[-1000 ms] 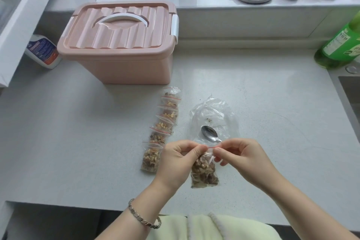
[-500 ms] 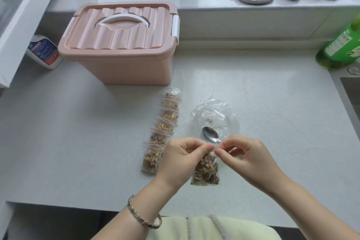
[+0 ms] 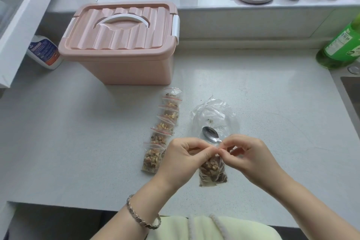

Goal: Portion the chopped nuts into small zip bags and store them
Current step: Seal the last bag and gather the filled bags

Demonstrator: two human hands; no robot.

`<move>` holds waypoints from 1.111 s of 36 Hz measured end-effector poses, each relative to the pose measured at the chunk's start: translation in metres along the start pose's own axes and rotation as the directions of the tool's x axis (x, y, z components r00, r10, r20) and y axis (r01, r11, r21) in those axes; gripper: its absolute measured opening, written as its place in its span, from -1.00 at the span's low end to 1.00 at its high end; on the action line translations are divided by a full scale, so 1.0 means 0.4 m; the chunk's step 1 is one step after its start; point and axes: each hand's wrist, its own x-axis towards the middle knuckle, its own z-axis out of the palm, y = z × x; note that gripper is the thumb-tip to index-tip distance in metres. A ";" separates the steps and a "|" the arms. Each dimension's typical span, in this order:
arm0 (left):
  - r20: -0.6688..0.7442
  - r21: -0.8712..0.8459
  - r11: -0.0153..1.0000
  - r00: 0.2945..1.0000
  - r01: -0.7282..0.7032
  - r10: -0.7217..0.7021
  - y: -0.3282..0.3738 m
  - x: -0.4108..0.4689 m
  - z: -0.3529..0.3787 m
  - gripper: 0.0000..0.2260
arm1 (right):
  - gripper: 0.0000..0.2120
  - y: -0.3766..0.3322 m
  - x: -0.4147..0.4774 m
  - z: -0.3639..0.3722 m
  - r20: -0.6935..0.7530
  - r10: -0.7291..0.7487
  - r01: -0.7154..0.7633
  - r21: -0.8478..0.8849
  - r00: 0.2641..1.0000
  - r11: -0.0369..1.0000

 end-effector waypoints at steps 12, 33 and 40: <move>0.164 0.325 0.927 0.976 -0.189 0.141 -0.003 0.029 -0.013 -0.96 | -0.80 0.007 -0.011 -0.005 -0.013 -0.024 0.023 -0.025 1.000 0.999; 0.325 0.667 0.562 0.870 -0.489 0.371 -0.063 0.024 -0.079 -0.93 | -0.90 0.016 -0.023 -0.011 0.026 -0.227 0.227 -0.191 0.974 0.955; 0.192 0.517 0.748 0.908 -0.416 0.372 -0.040 -0.001 -0.045 -0.93 | -0.86 0.000 -0.011 -0.011 0.003 -0.247 0.246 -0.133 0.969 0.960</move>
